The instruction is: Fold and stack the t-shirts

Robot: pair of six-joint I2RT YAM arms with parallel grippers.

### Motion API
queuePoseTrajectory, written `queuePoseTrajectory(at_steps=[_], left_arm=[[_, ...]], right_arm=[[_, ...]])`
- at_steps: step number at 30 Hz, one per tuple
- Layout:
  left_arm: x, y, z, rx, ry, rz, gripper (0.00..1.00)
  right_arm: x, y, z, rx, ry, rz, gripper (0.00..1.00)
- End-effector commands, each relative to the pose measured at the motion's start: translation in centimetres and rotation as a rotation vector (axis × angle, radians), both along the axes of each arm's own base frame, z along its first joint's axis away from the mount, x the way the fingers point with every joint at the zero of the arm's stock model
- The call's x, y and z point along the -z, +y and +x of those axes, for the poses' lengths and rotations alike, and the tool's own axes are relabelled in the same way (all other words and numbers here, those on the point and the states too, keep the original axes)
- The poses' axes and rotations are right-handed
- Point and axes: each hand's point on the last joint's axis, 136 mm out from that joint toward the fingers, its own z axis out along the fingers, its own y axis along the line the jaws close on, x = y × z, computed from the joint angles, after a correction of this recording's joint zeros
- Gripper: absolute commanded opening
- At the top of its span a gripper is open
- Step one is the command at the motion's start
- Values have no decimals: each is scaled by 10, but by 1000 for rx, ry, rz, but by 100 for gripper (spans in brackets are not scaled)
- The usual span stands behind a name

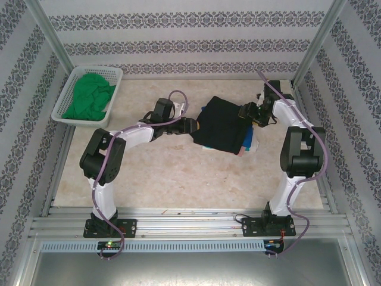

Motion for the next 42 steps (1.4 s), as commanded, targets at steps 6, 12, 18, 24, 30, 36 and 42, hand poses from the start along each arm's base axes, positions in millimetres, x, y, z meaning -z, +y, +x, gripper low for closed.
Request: queuePoseTrajectory(at_steps=[6, 12, 18, 24, 30, 36, 42], left_arm=[[-3, -20, -12, 63, 14, -69, 32], [-14, -24, -16, 88, 21, -113, 11], [-37, -21, -16, 88, -4, -100, 0], [-54, -22, -12, 70, 0, -130, 0], [-65, -24, -12, 60, -10, -153, 0], [-29, 6, -9, -20, 54, -138, 0], [-13, 22, 1, -73, 76, -117, 0]], right_arm=[[-11, 1, 10, 17, -31, 3, 37], [-10, 0, 11, 22, -27, -2, 13], [-36, -2, 16, 20, -73, -19, 0], [-63, -10, 27, 10, -112, -63, 0], [-70, -14, 36, -15, -108, -57, 0], [-25, 9, 13, -39, -31, -16, 1], [-16, 3, -3, -7, -4, -39, 18]])
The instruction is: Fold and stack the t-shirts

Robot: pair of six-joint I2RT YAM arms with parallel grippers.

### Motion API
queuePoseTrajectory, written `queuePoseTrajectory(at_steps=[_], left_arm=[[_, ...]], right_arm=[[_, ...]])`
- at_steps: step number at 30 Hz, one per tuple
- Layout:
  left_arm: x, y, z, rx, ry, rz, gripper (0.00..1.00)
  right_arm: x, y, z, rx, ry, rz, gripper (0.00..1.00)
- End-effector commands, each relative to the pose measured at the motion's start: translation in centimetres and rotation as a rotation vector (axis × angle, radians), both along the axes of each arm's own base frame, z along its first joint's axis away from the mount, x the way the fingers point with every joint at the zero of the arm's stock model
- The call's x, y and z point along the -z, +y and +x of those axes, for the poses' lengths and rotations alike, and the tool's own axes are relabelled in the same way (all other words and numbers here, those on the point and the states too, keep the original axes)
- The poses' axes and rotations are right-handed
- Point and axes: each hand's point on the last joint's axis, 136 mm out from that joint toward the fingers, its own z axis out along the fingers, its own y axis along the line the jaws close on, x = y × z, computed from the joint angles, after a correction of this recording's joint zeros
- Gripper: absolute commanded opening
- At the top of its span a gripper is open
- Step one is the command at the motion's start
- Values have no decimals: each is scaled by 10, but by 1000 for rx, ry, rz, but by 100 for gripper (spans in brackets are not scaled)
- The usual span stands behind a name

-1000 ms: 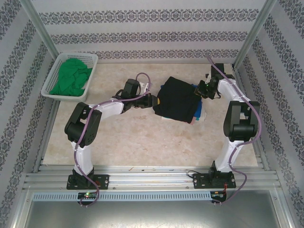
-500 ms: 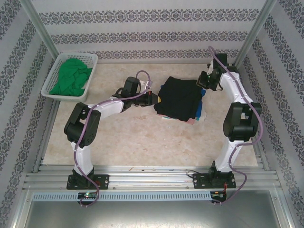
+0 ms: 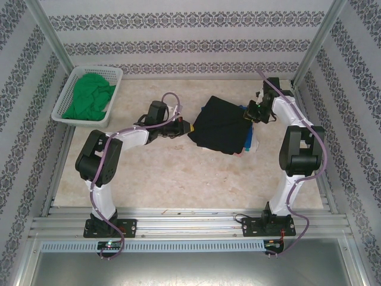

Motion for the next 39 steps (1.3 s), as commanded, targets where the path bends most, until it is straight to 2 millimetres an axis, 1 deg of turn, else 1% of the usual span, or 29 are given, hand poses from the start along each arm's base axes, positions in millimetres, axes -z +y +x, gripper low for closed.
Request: queuePoseTrajectory(at_steps=[1, 3, 4, 8, 12, 14, 17, 20, 23, 25, 28, 31, 34, 36, 38, 39], left_arm=[[-12, 1, 11, -18, -38, -30, 0], [-10, 0, 13, -19, -35, -38, 0], [-10, 0, 14, -19, -33, -38, 0], [-5, 1, 16, -18, -24, -30, 0], [-4, 2, 18, -17, -21, -26, 0], [-4, 2, 18, -15, -19, -26, 2], [-4, 3, 19, -20, -16, -24, 7], [-7, 4, 18, -21, -23, -21, 13], [-7, 4, 17, -17, -22, -12, 18], [-7, 4, 16, -15, -21, -10, 20], [-4, 4, 15, -15, -14, -10, 21], [-2, 2, 15, -10, -6, -15, 23], [-1, -3, 13, 2, -5, -26, 25], [-1, -9, 12, 11, -5, -30, 26], [-2, -16, 13, 21, -8, -35, 27], [-1, -20, 13, 27, -6, -36, 27]], right_arm=[[-10, 2, -5, 7, -31, -16, 22], [-9, 1, -11, 10, -23, -17, 25], [-8, 1, -14, 13, -19, -17, 28], [-1, -3, -22, 31, -8, -23, 47], [3, -13, -23, 54, 8, -80, 50], [1, -10, -16, 53, -17, -42, 50], [4, -5, -7, 49, -14, -13, 50], [5, -2, -2, 53, -23, 4, 50], [7, -1, 1, 50, -18, 11, 53], [9, 1, 2, 47, -19, 18, 55], [9, 2, 3, 43, -25, 20, 52], [9, 4, 4, 45, -24, 29, 42], [-2, 5, 6, 49, -52, 22, 30], [-11, 5, 7, 45, -66, 13, 18], [-15, 5, 7, 45, -71, 5, 5], [-16, 5, 7, 44, -76, 7, 3]])
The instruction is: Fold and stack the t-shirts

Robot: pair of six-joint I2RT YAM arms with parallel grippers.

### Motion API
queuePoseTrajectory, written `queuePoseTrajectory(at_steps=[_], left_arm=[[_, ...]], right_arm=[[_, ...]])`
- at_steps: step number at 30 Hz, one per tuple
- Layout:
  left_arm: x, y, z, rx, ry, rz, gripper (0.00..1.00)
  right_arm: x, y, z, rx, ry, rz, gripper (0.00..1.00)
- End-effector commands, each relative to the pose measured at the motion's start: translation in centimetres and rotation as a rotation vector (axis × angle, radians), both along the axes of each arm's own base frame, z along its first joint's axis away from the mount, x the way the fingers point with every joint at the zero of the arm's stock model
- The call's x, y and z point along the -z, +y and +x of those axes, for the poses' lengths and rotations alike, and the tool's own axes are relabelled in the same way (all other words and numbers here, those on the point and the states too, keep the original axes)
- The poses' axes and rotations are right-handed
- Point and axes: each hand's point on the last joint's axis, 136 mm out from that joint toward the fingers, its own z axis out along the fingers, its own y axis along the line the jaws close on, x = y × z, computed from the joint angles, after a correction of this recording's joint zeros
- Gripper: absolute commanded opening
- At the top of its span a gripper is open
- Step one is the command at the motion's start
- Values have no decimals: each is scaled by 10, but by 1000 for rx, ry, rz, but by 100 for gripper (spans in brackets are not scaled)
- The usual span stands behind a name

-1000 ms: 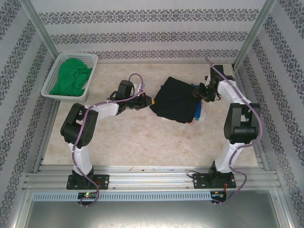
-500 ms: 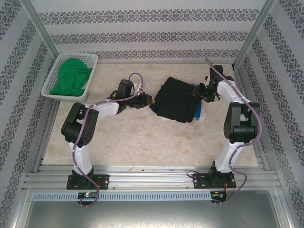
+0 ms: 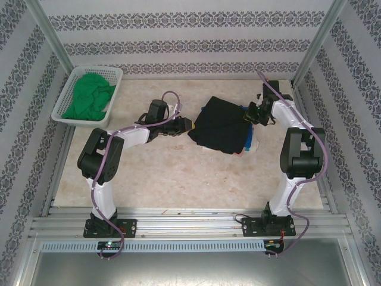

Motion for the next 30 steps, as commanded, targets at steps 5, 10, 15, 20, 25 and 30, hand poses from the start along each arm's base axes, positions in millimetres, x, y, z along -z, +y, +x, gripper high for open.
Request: queuePoseTrajectory(at_steps=[5, 10, 15, 20, 25, 30], left_arm=[[2, -17, 10, -7, -20, -45, 27], [-4, -30, 5, 31, -35, -63, 13], [-33, -33, 0, 34, -64, -149, 0], [-62, -36, 1, 36, -88, -183, 0], [-89, -51, -2, 71, -105, -261, 0], [-49, -26, 9, -15, -56, -181, 0]], right_arm=[[-31, 8, 6, -23, -69, -4, 0], [-58, 12, 8, -34, -118, -8, 0], [-86, 9, 10, -40, -161, -31, 0], [-106, 2, 18, -37, -190, -42, 0], [-119, -13, 29, -38, -194, -56, 0], [-82, 0, 19, -46, -153, -18, 0]])
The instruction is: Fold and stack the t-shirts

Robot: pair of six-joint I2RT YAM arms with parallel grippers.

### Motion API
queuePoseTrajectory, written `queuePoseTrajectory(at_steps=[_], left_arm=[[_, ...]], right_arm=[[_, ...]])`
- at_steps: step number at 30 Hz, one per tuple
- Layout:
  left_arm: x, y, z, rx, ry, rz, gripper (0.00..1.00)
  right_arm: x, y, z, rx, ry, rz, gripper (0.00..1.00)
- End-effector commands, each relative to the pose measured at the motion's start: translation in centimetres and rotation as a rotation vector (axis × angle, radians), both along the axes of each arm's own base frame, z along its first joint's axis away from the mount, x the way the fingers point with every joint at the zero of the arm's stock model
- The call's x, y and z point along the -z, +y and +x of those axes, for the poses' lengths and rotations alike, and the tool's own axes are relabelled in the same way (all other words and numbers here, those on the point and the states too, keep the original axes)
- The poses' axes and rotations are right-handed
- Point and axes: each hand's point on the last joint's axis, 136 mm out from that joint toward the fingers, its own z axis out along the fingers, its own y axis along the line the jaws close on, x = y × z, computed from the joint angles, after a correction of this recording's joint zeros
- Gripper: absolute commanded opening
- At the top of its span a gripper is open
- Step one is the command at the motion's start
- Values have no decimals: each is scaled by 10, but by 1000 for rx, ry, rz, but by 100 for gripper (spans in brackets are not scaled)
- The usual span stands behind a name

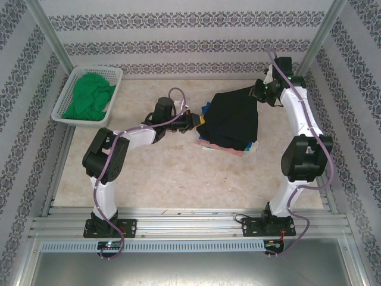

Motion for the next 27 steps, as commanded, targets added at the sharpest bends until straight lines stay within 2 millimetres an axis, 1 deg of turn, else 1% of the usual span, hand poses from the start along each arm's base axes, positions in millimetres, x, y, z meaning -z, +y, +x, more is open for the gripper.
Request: queuePoseTrajectory(at_steps=[1, 4, 7, 8, 9, 10, 11, 12, 14, 16, 18, 20, 21, 23, 25, 26, 27], left_arm=[[-2, 11, 6, -28, -15, -17, 0], [17, 4, 3, 1, 24, -34, 0], [43, 9, -2, 4, 52, 38, 0], [50, 11, -4, 6, 59, 66, 0], [57, 12, -7, 11, 66, 88, 0], [63, 15, -8, 12, 71, 112, 0], [69, 16, -11, 18, 80, 139, 0], [73, 17, -13, 24, 85, 164, 4], [75, 18, -17, 43, 87, 187, 8], [70, 14, -22, 61, 68, 187, 9], [63, 8, -28, 85, 41, 209, 9], [61, -1, -36, 113, 28, 242, 11], [62, -6, -40, 128, 31, 239, 12], [65, -12, -43, 138, 43, 220, 12], [71, -16, -46, 138, 53, 227, 12], [72, -17, -47, 136, 56, 229, 13], [73, -18, -48, 136, 60, 221, 13]], right_arm=[[34, 3, -6, -8, 55, 10, 0], [63, -9, 2, -1, 101, -8, 0], [86, -15, 2, -20, 150, -43, 0], [92, -16, 2, -22, 152, -42, 2], [97, -18, 1, -18, 160, -37, 11], [99, -20, 0, -14, 166, -31, 13], [98, -22, -1, -10, 168, -28, 14], [94, -26, -3, 3, 168, -31, 18], [76, -33, -9, 26, 136, -57, 28], [53, -38, -21, 52, 101, -114, 43], [34, -38, -34, 69, 63, -174, 50], [26, -22, -47, 48, 30, -199, 57], [27, -12, -53, 32, 21, -207, 63], [33, 11, -63, -17, 17, -213, 64], [49, 35, -77, -61, 43, -239, 64], [55, 44, -79, -77, 38, -247, 64], [67, 50, -80, -88, 42, -239, 65]])
